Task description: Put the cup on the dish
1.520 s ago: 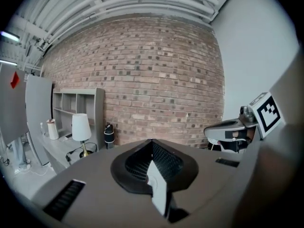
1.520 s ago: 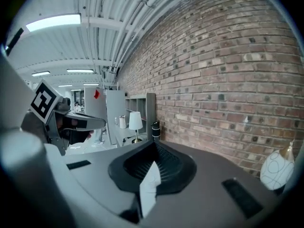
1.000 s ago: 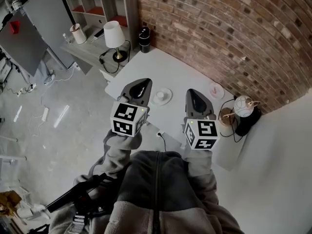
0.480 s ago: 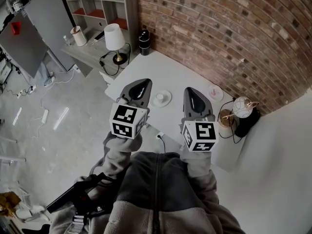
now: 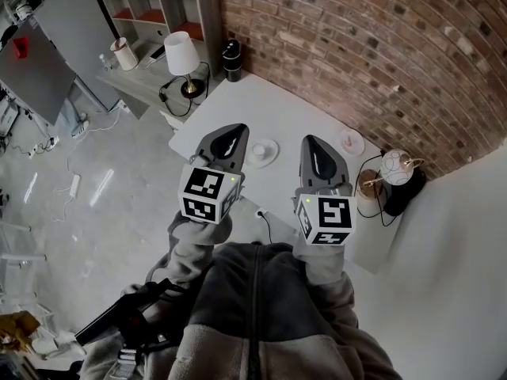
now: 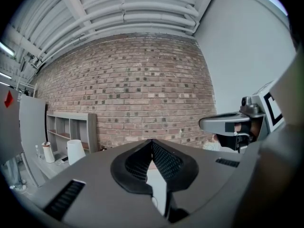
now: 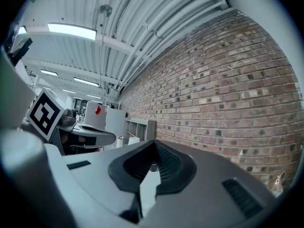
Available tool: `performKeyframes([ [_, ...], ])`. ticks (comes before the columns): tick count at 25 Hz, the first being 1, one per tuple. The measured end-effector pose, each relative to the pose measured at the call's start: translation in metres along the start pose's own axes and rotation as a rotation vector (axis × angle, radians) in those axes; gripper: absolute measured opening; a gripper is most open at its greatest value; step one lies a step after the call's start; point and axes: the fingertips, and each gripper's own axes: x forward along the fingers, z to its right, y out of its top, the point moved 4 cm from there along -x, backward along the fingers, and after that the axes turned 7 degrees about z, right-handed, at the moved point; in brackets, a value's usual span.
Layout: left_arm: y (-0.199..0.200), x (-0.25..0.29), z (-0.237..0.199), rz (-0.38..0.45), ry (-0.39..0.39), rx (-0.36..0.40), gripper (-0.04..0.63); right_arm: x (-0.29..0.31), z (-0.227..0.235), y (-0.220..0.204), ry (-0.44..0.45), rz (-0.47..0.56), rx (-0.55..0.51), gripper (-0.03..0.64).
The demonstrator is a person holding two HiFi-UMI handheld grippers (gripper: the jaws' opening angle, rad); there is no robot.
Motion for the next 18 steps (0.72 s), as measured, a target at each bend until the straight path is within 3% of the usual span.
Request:
performKeyframes([
  [18, -0.006, 0.013, -0.003, -0.015, 0.016, 0.005, 0.006, 0.014, 0.001, -0.007, 0.054, -0.014, 0.008, 0.003],
])
